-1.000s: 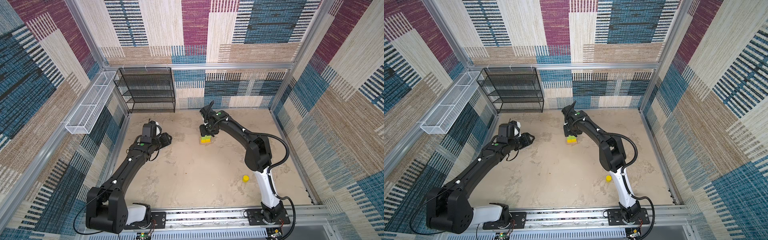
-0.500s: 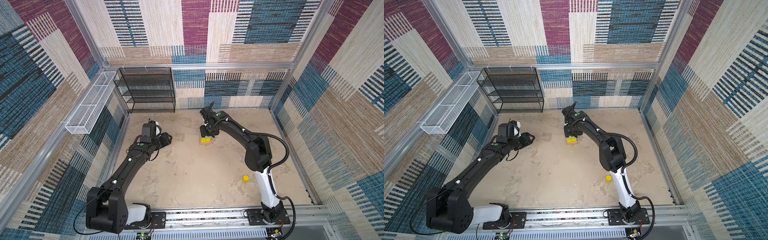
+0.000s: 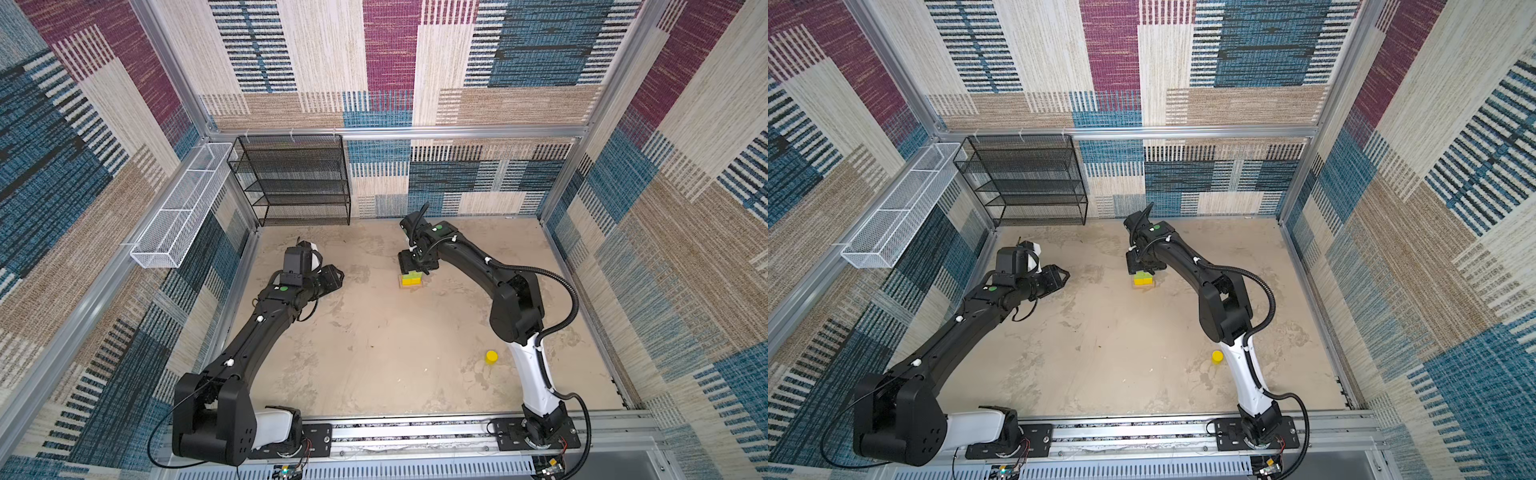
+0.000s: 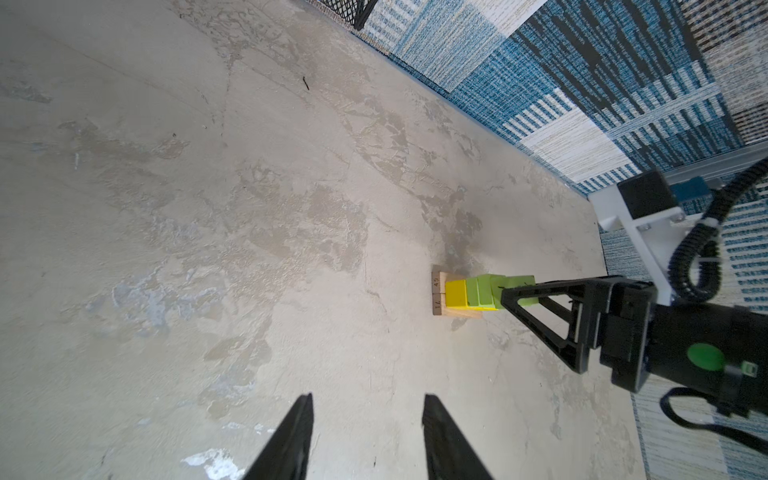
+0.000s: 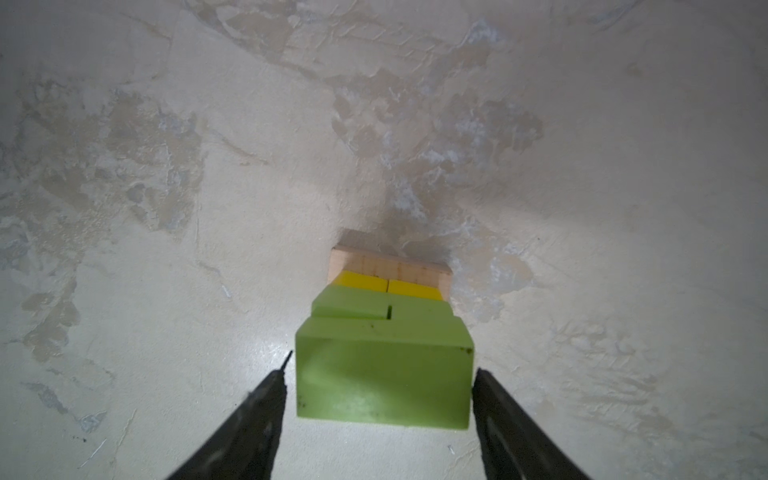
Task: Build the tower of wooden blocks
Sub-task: 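Lower the long green block onto the green cubes and open the right gripper, then raise the right gripper away while the left gripper moves over the stack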
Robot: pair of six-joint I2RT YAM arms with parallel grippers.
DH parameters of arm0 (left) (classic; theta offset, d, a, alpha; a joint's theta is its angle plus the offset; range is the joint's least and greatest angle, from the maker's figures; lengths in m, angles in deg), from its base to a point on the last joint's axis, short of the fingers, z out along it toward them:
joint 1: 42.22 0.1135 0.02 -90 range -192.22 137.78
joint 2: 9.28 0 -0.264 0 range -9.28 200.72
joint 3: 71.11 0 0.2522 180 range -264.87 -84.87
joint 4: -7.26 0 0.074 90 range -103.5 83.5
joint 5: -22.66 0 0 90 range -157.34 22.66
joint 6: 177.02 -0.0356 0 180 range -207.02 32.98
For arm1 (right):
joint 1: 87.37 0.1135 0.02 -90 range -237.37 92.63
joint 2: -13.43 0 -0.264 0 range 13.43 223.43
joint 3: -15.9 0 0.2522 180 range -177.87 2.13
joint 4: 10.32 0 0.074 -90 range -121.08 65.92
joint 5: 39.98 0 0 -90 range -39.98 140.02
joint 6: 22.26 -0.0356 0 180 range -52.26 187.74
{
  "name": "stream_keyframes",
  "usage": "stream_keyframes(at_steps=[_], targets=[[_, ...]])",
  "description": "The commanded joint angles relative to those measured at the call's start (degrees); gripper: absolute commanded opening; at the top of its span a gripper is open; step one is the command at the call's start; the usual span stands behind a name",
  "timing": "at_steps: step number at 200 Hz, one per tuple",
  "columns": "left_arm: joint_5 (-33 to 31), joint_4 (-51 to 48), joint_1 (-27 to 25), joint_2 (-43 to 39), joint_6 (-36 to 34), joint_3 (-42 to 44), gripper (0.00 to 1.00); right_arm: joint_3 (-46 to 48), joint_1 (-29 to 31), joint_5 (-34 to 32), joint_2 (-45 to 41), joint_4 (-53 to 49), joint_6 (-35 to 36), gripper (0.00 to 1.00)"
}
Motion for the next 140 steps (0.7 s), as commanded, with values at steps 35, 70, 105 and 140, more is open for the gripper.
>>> stream_keyframes(at_steps=[35, 70, 105, 140], targets=[[0.63, 1.05, 0.29, -0.12, -0.11, 0.22, 0.47, -1.06, 0.03, -0.07, -0.72, 0.16, -0.65, 0.73], [0.72, 0.99, 0.38, -0.18, -0.20, 0.31, 0.47, -0.17, 0.03, -1.34, -1.77, 0.36, -0.96, 0.79], [0.72, 1.02, 0.48, -0.18, -0.19, 0.38, 0.47, 1.13, 0.03, -1.37, -4.21, 1.70, -1.26, 0.88], [1.48, 1.34, 0.56, -0.04, -0.11, 0.38, 0.47, 5.20, 0.03, -1.53, -9.08, 4.36, -1.63, 0.92]])
